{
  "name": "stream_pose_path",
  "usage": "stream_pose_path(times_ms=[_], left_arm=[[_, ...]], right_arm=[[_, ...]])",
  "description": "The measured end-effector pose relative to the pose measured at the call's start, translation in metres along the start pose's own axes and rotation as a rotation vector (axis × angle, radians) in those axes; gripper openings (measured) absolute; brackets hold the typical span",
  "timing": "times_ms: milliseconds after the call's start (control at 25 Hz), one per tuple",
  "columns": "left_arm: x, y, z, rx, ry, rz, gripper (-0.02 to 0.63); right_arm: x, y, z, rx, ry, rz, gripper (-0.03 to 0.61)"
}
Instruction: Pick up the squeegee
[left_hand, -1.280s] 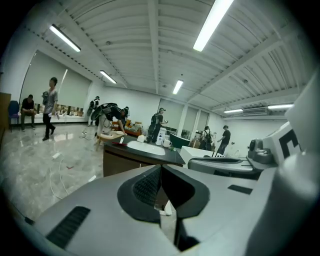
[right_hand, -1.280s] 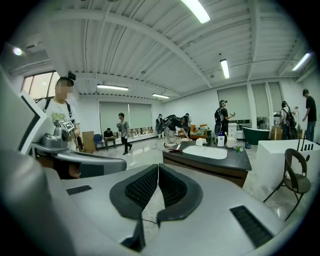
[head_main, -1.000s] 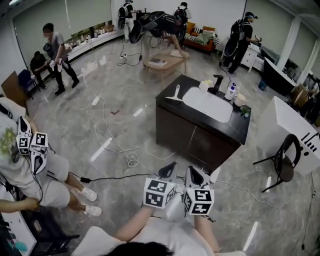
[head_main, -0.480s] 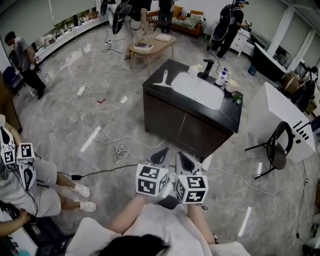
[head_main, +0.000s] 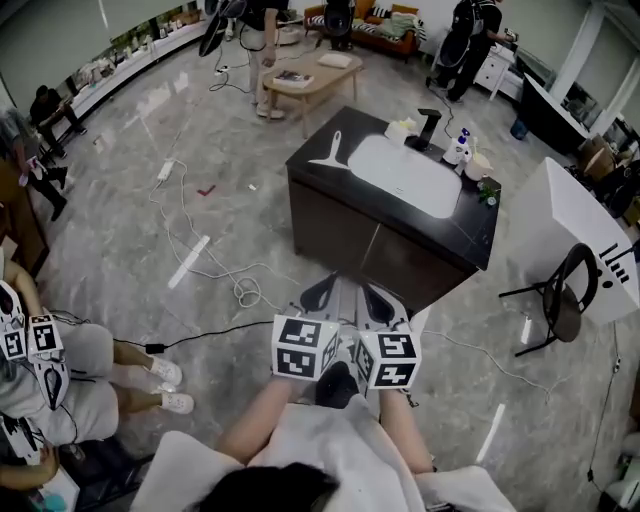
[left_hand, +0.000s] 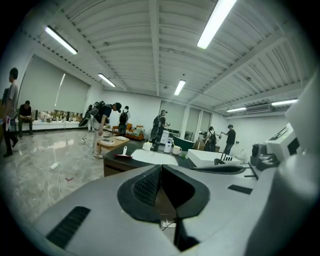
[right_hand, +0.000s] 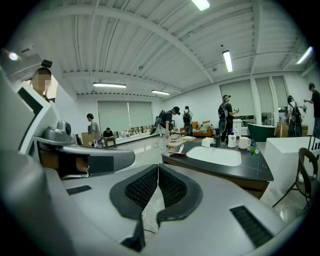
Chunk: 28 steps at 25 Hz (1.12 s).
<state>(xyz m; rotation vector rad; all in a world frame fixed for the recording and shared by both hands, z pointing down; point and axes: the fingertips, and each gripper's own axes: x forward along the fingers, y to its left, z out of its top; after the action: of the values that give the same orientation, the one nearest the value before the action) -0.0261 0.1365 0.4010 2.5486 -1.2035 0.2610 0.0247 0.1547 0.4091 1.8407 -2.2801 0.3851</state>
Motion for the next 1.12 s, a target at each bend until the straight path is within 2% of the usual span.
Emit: stream_pose_path(times_ms=[240,440,640,760,960,1120], left_arm=[[0.046,0.014,0.006,-0.035,0.014,0.04,0.026],[0.092,0.018,0.017,-0.042,0.019,0.058,0.026],[0.127,0.021,0.029,-0.032,0.018,0.086,0.026],[0.142,0.022,0.03,-0.041,0.022,0.105,0.026],[0.165,0.026,0.041,-0.013,0.015,0.128,0.026],[0.18,0.023,0.037,-0.033,0.016,0.142,0.026]], right_arm=[[0.04,-0.031,0.007,0.044,0.023,0.071,0.026],[0.07,-0.062,0.026,-0.035,-0.013,0.087,0.028],[0.097,-0.094,0.039,0.047,-0.024,0.104,0.028],[0.105,-0.111,0.039,0.035,-0.011,0.102,0.028],[0.131,-0.123,0.044,0.03,-0.008,0.131,0.028],[0.14,-0.129,0.036,0.016,0.011,0.141,0.028]])
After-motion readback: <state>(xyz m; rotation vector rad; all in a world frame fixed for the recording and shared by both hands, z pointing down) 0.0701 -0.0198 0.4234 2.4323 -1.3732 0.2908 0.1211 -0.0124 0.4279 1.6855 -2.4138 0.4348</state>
